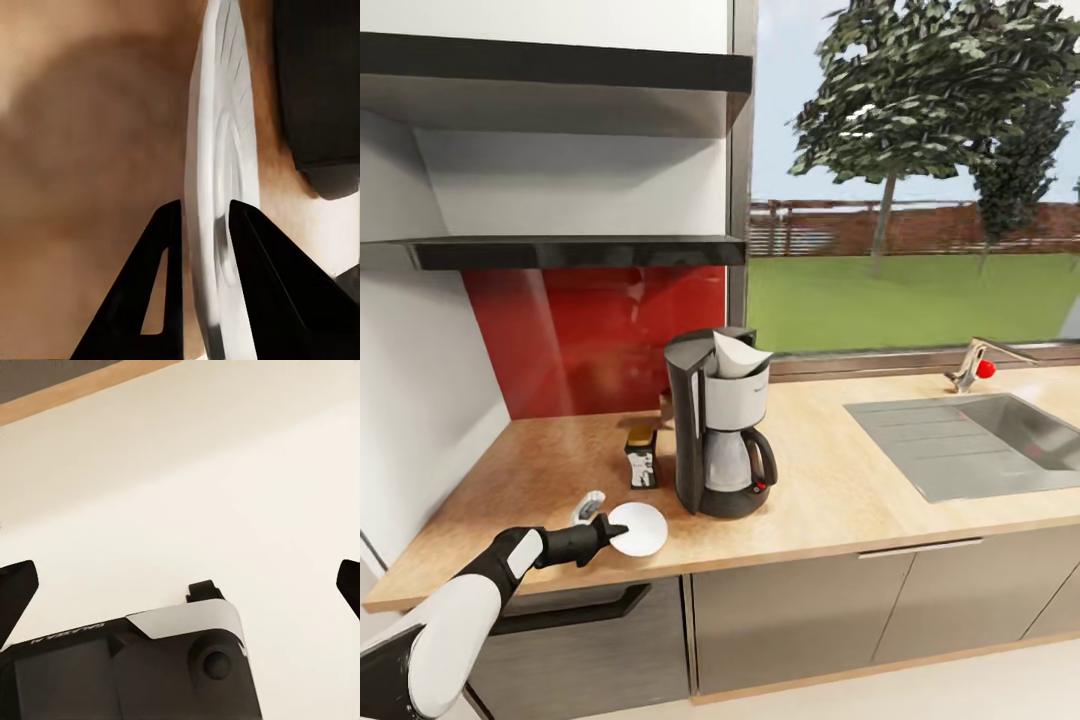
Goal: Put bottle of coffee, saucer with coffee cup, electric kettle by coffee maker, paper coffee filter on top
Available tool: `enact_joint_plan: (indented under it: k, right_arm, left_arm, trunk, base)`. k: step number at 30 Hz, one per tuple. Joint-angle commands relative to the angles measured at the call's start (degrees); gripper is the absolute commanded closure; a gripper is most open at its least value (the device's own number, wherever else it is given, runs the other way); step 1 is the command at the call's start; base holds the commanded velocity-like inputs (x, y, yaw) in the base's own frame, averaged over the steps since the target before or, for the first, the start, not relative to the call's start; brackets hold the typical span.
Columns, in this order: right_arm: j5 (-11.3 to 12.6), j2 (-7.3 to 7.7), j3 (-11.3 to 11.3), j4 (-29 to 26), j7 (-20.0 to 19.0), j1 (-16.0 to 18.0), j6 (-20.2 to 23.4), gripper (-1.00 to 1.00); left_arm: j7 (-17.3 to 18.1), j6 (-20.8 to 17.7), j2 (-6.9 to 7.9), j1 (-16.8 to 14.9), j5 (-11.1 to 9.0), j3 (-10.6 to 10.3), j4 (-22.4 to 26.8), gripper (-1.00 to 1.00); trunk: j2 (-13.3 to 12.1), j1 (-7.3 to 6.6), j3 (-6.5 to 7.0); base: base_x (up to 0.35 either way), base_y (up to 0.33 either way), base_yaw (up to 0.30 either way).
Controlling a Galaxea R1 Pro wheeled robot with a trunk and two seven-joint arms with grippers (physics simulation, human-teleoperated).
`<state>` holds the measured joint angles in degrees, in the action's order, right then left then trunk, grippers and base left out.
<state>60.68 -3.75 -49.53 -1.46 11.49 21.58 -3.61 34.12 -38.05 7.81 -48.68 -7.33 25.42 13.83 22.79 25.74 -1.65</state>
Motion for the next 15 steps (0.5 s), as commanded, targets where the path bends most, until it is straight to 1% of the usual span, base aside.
enact_joint_plan:
  k: [1, 5, 10, 13, 15]
  right_arm:
    - [0.58, -0.02, -0.48, -0.03, 0.21, 0.04, -0.14, -1.00]
    - [0.58, -0.03, -0.48, -0.03, 0.20, 0.04, -0.15, -1.00]
    - [0.59, -0.03, -0.48, -0.03, 0.20, 0.04, -0.16, -1.00]
    - [0.58, -0.03, -0.48, -0.03, 0.20, 0.04, -0.16, -1.00]
    - [0.58, -0.03, -0.48, -0.03, 0.20, 0.04, -0.17, -1.00]
  left_arm:
    - [-0.73, -0.11, 0.01, -0.03, -0.56, -0.04, -0.01, 1.00]
    - [-2.20, 0.22, 0.01, -0.01, -0.58, -0.03, -0.02, 1.00]
    - [-2.55, 0.26, -0.29, -0.01, -0.58, -0.04, -0.07, 1.00]
    - [-2.57, 0.26, -0.43, -0.01, -0.55, -0.03, -0.11, 1.00]
    - [-2.60, 0.26, -0.48, 0.14, -0.53, -0.09, -0.12, 1.00]
  trunk:
    - [0.13, 0.05, -0.13]
    - [0.13, 0.05, -0.13]
    - [0.13, 0.05, -0.13]
    - [0.13, 0.05, -0.13]
    - [0.13, 0.05, -0.13]
  base:
    - [0.057, 0.000, 0.000]
    - [0.036, 0.000, 0.000]
    - [0.172, 0.000, 0.000]
    - [0.059, -0.018, 0.000]
    - [0.100, -0.118, 0.000]
